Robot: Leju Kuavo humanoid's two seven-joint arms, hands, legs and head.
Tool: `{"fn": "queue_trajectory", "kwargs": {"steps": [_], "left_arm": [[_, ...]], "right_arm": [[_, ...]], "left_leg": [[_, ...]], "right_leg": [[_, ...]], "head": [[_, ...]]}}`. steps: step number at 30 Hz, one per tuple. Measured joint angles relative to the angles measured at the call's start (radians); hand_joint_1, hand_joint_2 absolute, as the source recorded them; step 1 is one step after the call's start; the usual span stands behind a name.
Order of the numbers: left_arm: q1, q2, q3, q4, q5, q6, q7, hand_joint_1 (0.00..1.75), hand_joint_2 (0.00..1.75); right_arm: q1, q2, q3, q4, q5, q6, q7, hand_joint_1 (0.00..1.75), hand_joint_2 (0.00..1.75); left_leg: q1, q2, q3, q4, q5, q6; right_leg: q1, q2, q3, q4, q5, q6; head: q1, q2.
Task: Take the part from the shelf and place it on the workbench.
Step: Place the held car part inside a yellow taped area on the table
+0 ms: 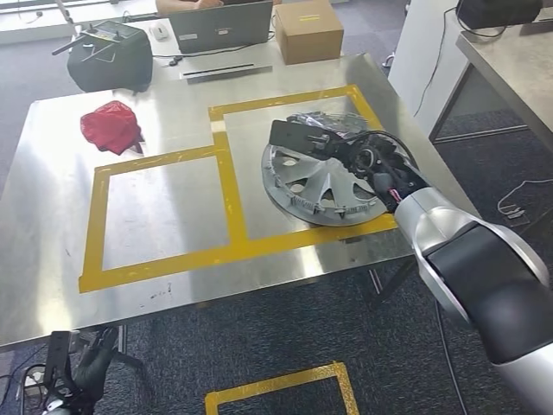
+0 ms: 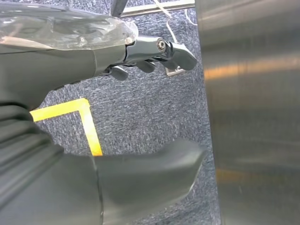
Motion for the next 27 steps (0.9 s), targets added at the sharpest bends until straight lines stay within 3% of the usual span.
{"fn": "queue_trajectory", "kwargs": {"steps": [5,8,14,20,27], "left_arm": [[0.004,0.003,0.0,0.0,0.006,0.003,0.004,0.0,0.0],[0.009,0.004,0.0,0.0,0.006,0.004,0.014,0.0,0.0],[0.012,0.005,0.0,0.0,0.006,0.004,0.017,0.0,0.0],[0.02,0.008,0.0,0.0,0.009,0.017,0.041,0.0,0.0],[0.036,0.013,0.0,0.0,0.005,0.021,0.066,0.0,0.0]], "right_arm": [[-0.015,0.015,-0.043,-0.052,-0.232,0.113,-0.079,0.0,0.0],[-0.012,0.016,-0.079,-0.115,-0.424,0.195,-0.068,0.0,0.0],[-0.007,0.016,-0.095,-0.152,-0.498,0.218,-0.05,0.0,0.0],[0.093,-0.005,-0.176,-0.415,-0.809,0.233,0.077,0.0,0.0],[0.284,-0.07,-0.232,-0.723,-0.972,0.163,0.173,0.0,0.0]], "left_leg": [[0.0,0.001,0.001,0.0,0.0,0.0],[0.0,0.0,0.001,0.0,0.0,0.0],[0.0,0.0,0.001,0.0,0.0,0.0],[0.0,0.001,0.003,0.0,0.0,0.0],[0.0,0.001,0.005,0.0,-0.002,0.001]], "right_leg": [[0.0,0.001,0.0,0.0,0.0,0.0],[0.0,0.0,0.0,0.0,0.0,0.0],[0.0,0.0,0.0,0.0,0.0,0.0],[0.0,0.0,0.002,-0.002,0.0,0.0],[0.0,0.001,0.004,-0.003,0.0,0.001]], "head": [[0.0,0.0],[0.0,0.0],[0.0,0.0],[0.0,0.0],[0.001,0.0]]}}
